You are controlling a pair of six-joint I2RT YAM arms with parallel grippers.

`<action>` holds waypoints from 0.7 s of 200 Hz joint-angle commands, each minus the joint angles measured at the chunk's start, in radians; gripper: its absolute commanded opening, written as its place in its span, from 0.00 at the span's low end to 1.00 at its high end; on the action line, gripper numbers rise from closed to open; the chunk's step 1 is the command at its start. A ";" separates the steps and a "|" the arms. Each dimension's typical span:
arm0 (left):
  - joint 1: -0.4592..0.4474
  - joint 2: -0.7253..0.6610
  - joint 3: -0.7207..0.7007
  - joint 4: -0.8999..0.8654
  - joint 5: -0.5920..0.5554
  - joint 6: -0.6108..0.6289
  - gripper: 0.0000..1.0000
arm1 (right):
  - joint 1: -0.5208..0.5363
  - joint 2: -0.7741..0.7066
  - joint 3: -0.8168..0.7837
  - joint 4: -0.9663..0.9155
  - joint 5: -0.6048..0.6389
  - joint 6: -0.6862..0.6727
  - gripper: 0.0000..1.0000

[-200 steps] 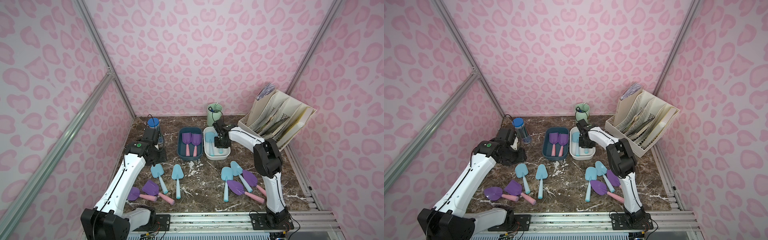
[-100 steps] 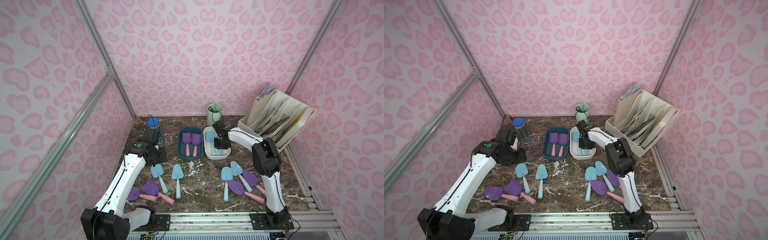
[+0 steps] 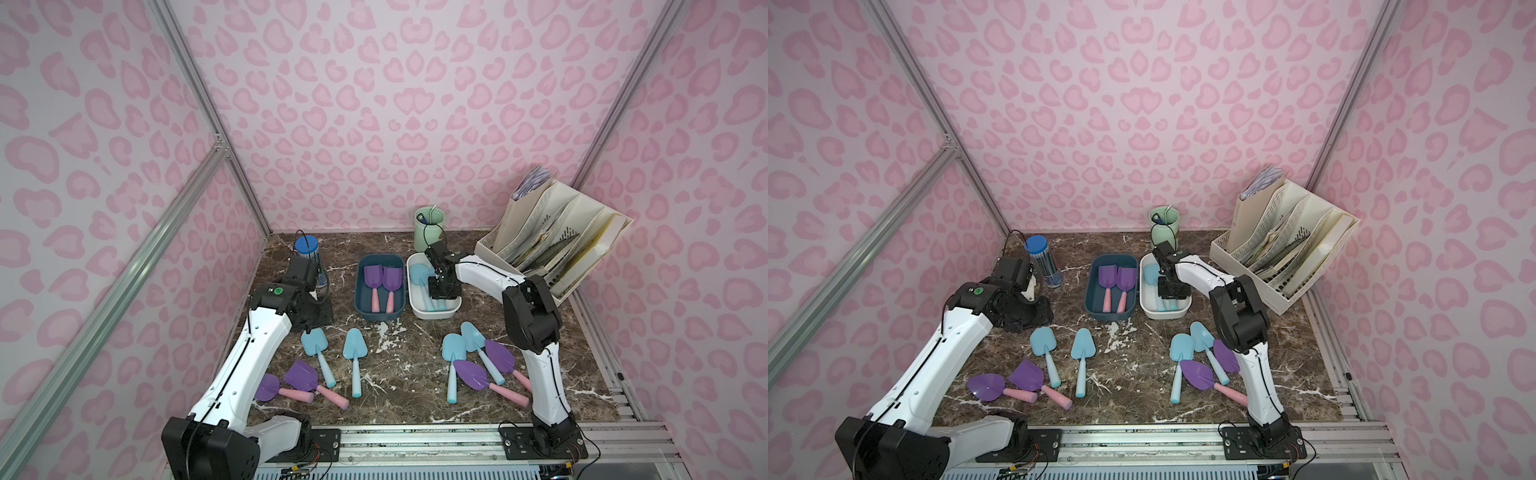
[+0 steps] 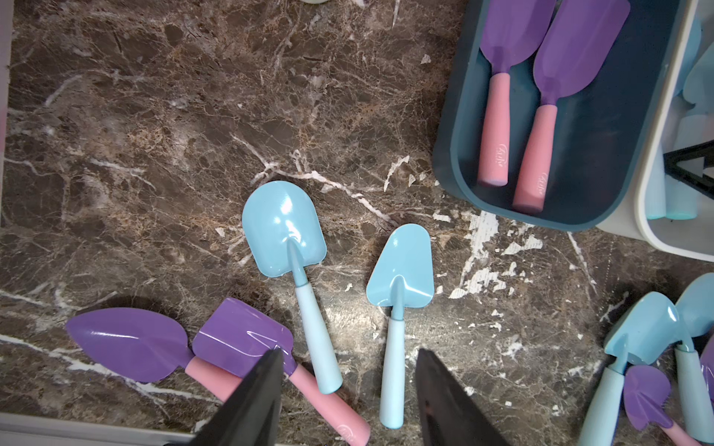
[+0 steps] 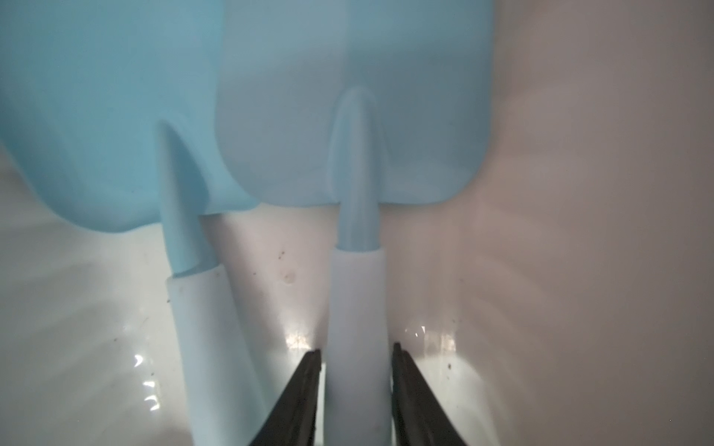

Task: Sort the small shovels by color and place them into the storage box
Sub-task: Place the shovel in the storage box.

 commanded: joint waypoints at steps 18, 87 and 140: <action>0.000 -0.004 0.002 -0.017 0.002 0.012 0.59 | 0.001 -0.013 0.004 -0.015 0.011 -0.001 0.41; 0.000 -0.008 0.004 -0.021 0.002 0.013 0.60 | 0.016 -0.090 0.042 -0.061 0.069 0.000 0.43; 0.001 -0.017 0.001 -0.029 0.002 0.013 0.60 | 0.034 -0.216 0.039 -0.097 0.122 0.021 0.44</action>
